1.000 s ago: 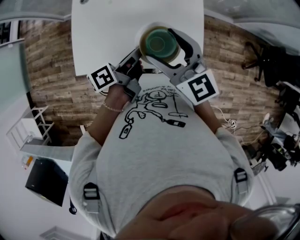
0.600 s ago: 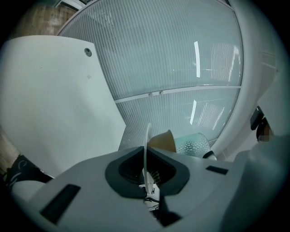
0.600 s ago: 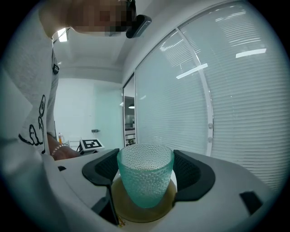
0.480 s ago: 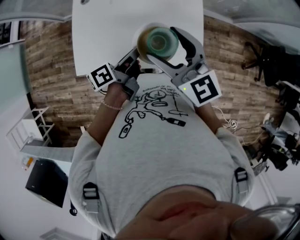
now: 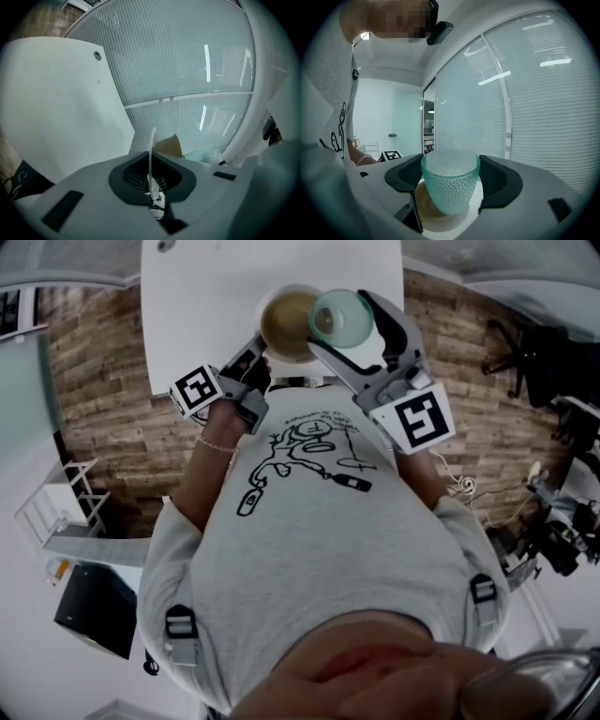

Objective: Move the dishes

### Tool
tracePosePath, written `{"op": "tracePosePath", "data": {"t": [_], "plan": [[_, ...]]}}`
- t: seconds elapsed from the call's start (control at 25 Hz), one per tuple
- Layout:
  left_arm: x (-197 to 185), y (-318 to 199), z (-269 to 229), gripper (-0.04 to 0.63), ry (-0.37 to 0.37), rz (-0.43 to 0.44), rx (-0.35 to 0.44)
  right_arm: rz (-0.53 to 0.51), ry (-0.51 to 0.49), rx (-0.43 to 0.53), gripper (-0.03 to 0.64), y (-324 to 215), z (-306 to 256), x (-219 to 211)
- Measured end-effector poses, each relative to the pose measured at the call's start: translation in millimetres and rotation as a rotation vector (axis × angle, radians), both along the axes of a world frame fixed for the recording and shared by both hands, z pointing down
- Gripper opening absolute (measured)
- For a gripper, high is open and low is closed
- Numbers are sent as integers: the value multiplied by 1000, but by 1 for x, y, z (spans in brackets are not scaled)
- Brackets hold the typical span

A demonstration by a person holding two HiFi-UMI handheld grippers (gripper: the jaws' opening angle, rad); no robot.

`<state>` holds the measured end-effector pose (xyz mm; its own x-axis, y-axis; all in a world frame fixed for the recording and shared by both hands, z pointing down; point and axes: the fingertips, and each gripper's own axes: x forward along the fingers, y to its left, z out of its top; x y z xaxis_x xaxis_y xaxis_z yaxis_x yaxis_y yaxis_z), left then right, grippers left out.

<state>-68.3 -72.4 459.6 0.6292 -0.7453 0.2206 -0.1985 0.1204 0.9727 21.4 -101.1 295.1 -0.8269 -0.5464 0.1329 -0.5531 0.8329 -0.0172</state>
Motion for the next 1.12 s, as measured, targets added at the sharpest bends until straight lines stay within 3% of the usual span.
{"op": "tracePosePath", "data": {"t": [0.64,1.12], "plan": [[-17,-1,9,11,-16,-26,-15,119,119,-14,373,-26,61,50],[-22,-2,1,12,-16,-26,-4,204,139,-44,373,-39,123,78]]}}
